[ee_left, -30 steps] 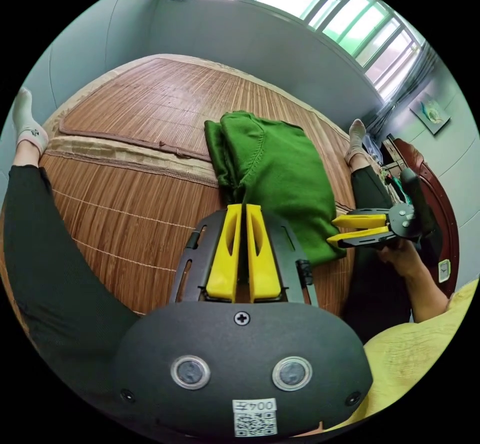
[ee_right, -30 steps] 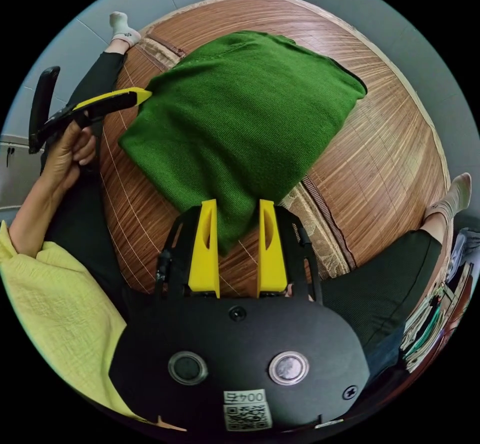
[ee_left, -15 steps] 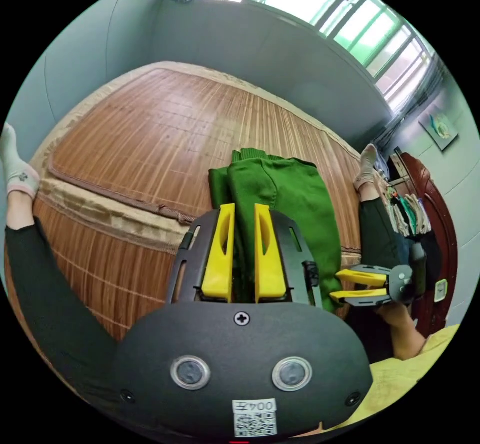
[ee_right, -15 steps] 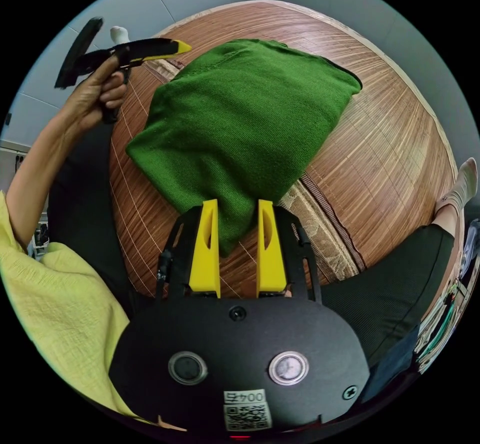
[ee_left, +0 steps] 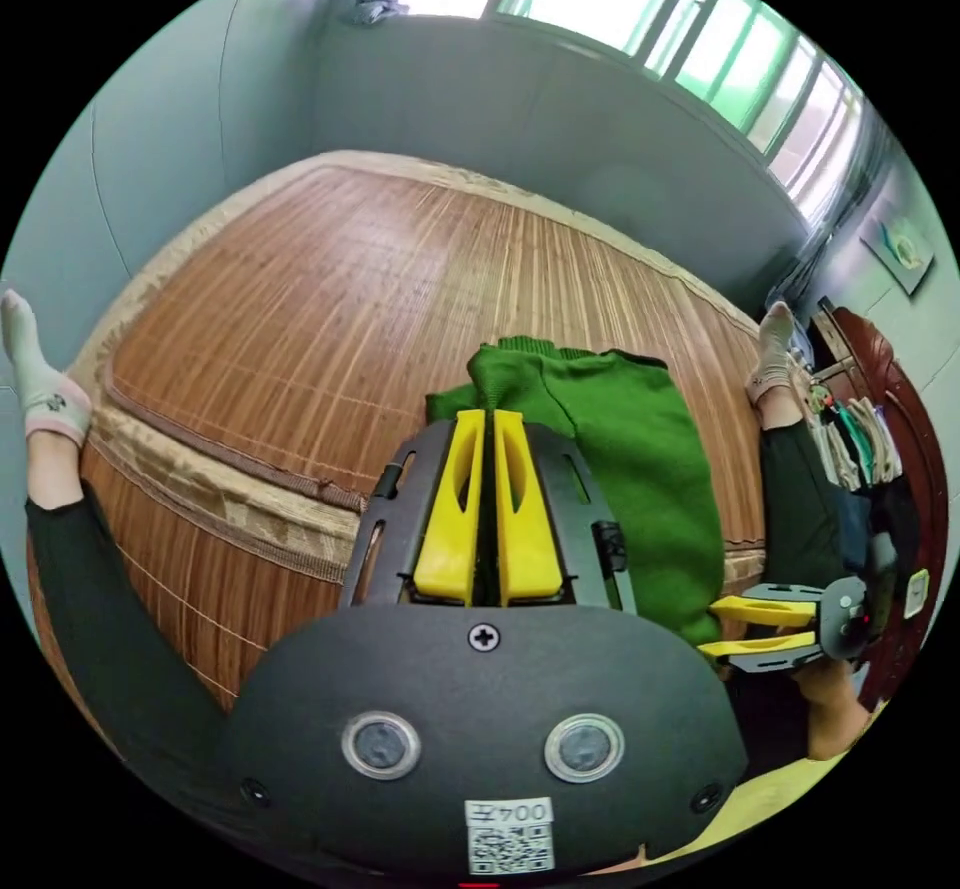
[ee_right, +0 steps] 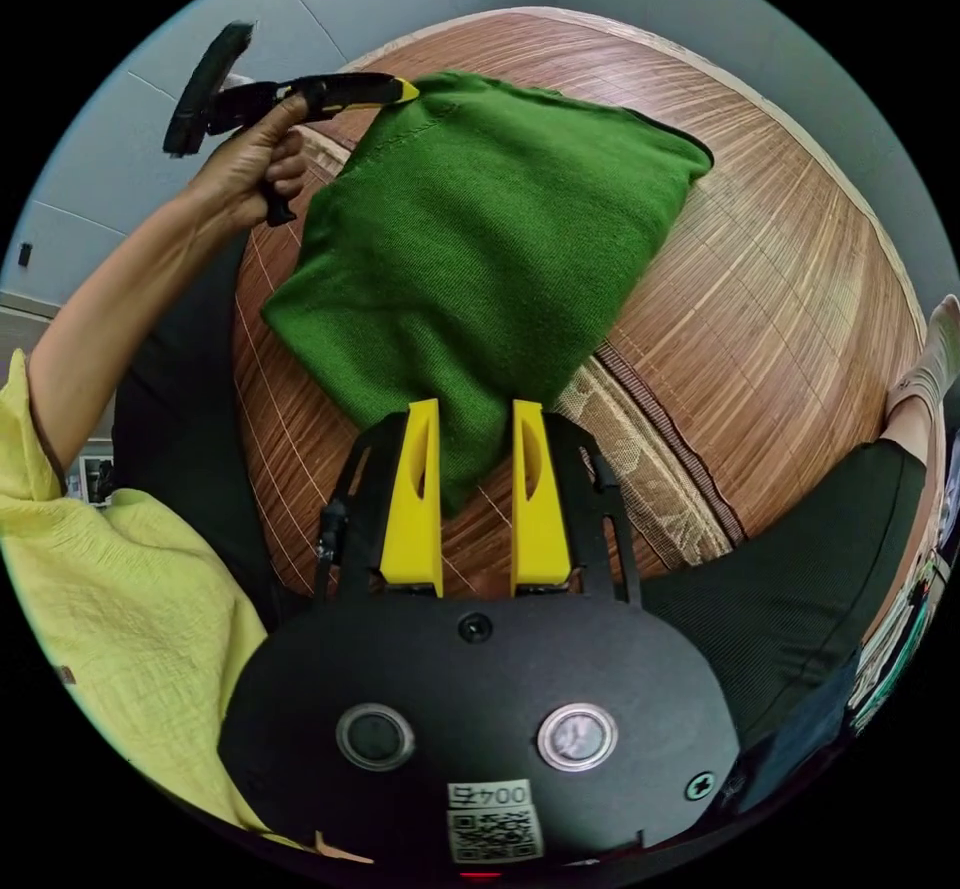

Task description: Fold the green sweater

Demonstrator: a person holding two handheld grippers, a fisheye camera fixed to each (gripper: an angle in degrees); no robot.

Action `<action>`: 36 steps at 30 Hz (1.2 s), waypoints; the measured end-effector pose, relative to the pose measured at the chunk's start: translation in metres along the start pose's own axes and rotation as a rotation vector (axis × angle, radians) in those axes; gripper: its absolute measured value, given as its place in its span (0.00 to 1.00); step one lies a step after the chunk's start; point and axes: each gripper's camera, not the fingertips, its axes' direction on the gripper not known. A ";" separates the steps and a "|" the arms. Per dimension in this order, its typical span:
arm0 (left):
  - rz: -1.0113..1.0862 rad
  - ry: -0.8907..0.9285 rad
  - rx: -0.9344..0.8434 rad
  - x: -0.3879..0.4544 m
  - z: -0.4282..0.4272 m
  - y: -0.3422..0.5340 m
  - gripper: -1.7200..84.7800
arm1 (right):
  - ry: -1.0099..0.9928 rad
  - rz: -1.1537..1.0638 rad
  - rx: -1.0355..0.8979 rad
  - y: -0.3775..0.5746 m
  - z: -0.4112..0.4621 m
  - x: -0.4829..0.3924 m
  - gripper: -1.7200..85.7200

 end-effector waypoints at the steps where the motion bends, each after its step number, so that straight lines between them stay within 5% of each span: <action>1: 0.020 -0.036 0.009 0.006 0.001 0.000 0.05 | -0.009 0.004 0.008 0.002 0.001 0.003 0.14; 8: -0.079 0.103 -0.110 -0.009 0.032 -0.012 0.04 | -0.030 0.026 0.023 0.005 0.006 0.013 0.15; 14: 0.017 0.046 0.096 0.044 -0.014 -0.043 0.03 | -0.027 0.013 0.024 0.005 0.010 0.017 0.14; 20: 0.185 0.055 -0.035 0.135 0.058 -0.069 0.04 | -0.067 0.035 0.037 0.006 0.013 0.029 0.12; 28: 0.049 0.071 -0.145 0.129 0.107 -0.089 0.04 | -0.080 0.068 0.059 0.006 0.015 0.034 0.13; 36: 0.447 0.064 -0.051 0.250 0.084 -0.129 0.09 | -0.147 0.109 0.061 0.005 0.015 0.047 0.13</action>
